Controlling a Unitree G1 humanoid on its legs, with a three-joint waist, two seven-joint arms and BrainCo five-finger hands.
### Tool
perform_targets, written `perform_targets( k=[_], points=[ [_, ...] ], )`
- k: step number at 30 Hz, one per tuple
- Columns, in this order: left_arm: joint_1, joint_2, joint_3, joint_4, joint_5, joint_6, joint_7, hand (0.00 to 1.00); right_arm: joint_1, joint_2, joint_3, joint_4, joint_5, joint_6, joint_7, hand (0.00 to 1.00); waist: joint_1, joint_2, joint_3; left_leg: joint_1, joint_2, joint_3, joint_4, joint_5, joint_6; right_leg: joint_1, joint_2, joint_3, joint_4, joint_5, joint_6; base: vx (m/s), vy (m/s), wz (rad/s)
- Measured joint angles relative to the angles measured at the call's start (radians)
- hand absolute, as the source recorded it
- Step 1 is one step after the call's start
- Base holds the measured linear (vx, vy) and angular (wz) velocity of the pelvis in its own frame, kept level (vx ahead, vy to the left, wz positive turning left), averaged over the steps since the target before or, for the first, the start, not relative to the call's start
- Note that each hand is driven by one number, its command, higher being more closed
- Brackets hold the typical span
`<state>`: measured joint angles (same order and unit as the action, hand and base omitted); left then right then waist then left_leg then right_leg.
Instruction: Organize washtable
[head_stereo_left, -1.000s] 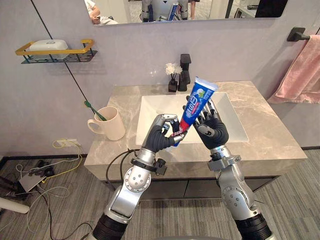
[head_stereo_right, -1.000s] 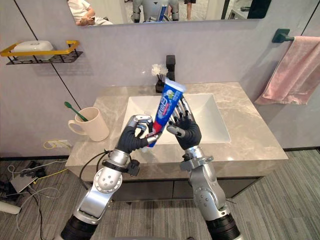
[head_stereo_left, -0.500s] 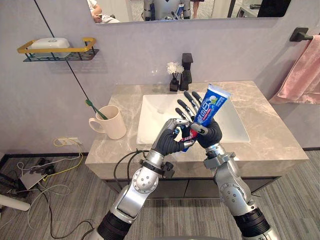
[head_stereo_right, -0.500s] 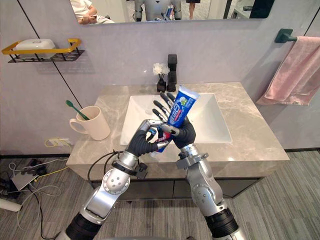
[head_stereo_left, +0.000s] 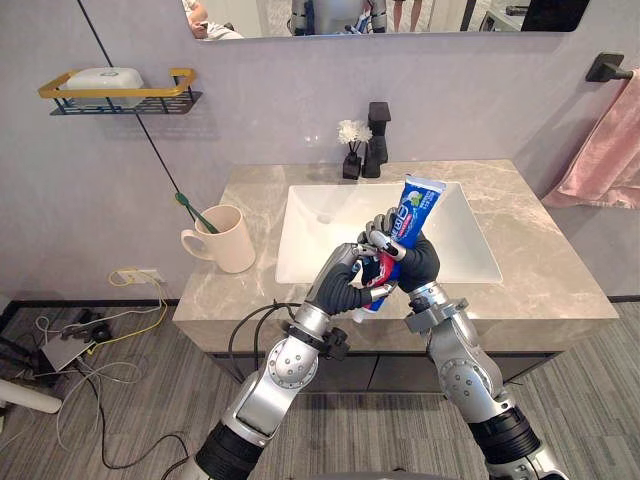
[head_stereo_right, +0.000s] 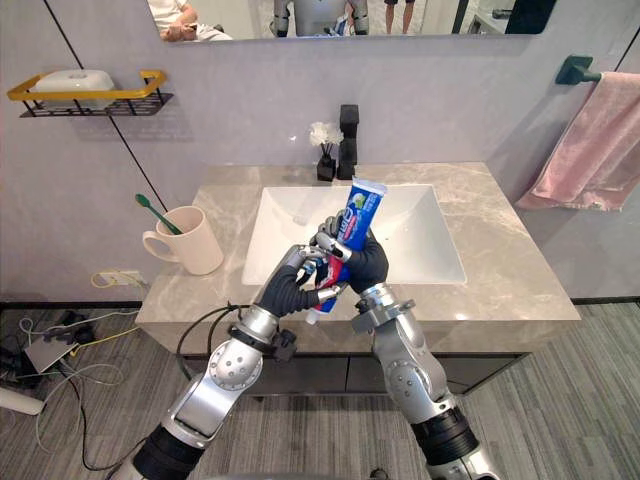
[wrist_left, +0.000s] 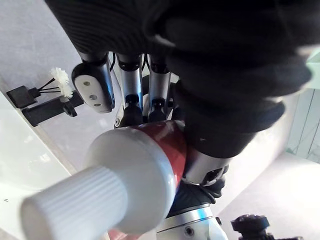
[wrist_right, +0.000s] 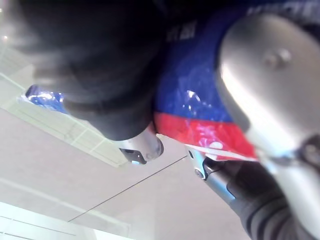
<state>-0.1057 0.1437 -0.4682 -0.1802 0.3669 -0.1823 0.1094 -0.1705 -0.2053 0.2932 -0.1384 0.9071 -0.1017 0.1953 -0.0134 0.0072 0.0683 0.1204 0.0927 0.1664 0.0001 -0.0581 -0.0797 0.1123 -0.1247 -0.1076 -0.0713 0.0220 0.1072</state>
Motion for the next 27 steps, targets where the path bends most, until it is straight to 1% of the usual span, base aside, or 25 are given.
perform_targets(
  k=[5, 6, 11, 15, 18, 19, 23, 27],
  points=[
    [0.000, 0.001, 0.005, 0.009, 0.011, -0.004, -0.001, 1.00, 0.000, -0.001, -0.002, 0.000, -0.016, 0.001, 0.001, 1.00, 0.000, 0.000, 0.000, 0.000, 0.000, 0.001, -0.001, 0.000, 0.000, -0.001, 0.000, 0.000, 0.000, 0.000, 0.000, 0.00, 0.000, 0.00],
    [0.000, 0.002, 0.008, 0.009, 0.018, -0.005, -0.001, 0.00, 0.000, 0.000, -0.002, 0.000, -0.018, 0.001, 0.001, 1.00, 0.000, 0.000, 0.000, 0.000, 0.000, 0.000, -0.001, 0.000, 0.000, -0.001, 0.000, 0.000, 0.000, 0.000, 0.000, 0.00, 0.000, 0.00],
    [0.000, 0.020, 0.017, 0.009, 0.021, -0.014, -0.001, 0.00, 0.000, 0.001, -0.006, 0.000, -0.020, 0.001, 0.006, 1.00, 0.000, 0.002, 0.001, 0.007, 0.000, 0.000, -0.001, 0.000, 0.000, 0.006, 0.000, 0.000, 0.000, 0.000, 0.000, -0.04, -0.014, 0.00],
    [0.001, 0.019, 0.072, 0.000, 0.021, -0.018, 0.001, 0.00, 0.000, 0.003, -0.022, -0.002, -0.035, 0.001, 0.007, 1.00, 0.000, 0.007, 0.004, 0.008, 0.000, 0.000, -0.001, 0.001, 0.000, 0.006, 0.000, 0.000, 0.001, 0.000, 0.000, -0.04, -0.018, 0.00],
    [0.001, 0.019, 0.122, -0.043, 0.018, -0.018, 0.009, 0.00, 0.000, 0.007, -0.050, -0.005, -0.045, -0.001, 0.006, 1.00, 0.000, 0.013, 0.008, 0.008, 0.000, -0.001, -0.001, 0.002, 0.000, 0.006, 0.000, 0.000, 0.001, 0.000, 0.000, 0.00, 0.000, 0.00],
    [0.001, 0.019, 0.151, -0.071, 0.009, -0.019, 0.024, 0.00, 0.000, 0.004, -0.064, -0.005, -0.053, -0.002, 0.005, 1.00, 0.000, 0.014, 0.008, 0.008, 0.000, -0.001, -0.002, 0.002, 0.000, 0.006, 0.000, -0.001, 0.001, 0.000, 0.000, 0.00, 0.000, 0.00],
    [0.002, 0.017, 0.247, -0.155, -0.082, -0.024, 0.051, 0.00, 0.000, 0.006, -0.123, -0.010, -0.077, -0.007, 0.003, 1.00, 0.000, 0.014, 0.009, 0.008, 0.000, -0.003, -0.002, 0.002, 0.000, 0.008, 0.000, -0.003, 0.000, 0.000, 0.000, 0.00, 0.000, 0.00],
    [0.031, 0.015, 0.295, -0.194, -0.142, -0.025, 0.071, 0.00, 0.001, 0.013, -0.141, -0.064, -0.101, -0.013, -0.002, 1.00, 0.000, 0.016, 0.009, 0.008, -0.001, -0.005, -0.002, 0.002, 0.000, 0.009, -0.001, -0.004, 0.000, 0.000, 0.000, 0.00, 0.000, 0.00]
  ],
)
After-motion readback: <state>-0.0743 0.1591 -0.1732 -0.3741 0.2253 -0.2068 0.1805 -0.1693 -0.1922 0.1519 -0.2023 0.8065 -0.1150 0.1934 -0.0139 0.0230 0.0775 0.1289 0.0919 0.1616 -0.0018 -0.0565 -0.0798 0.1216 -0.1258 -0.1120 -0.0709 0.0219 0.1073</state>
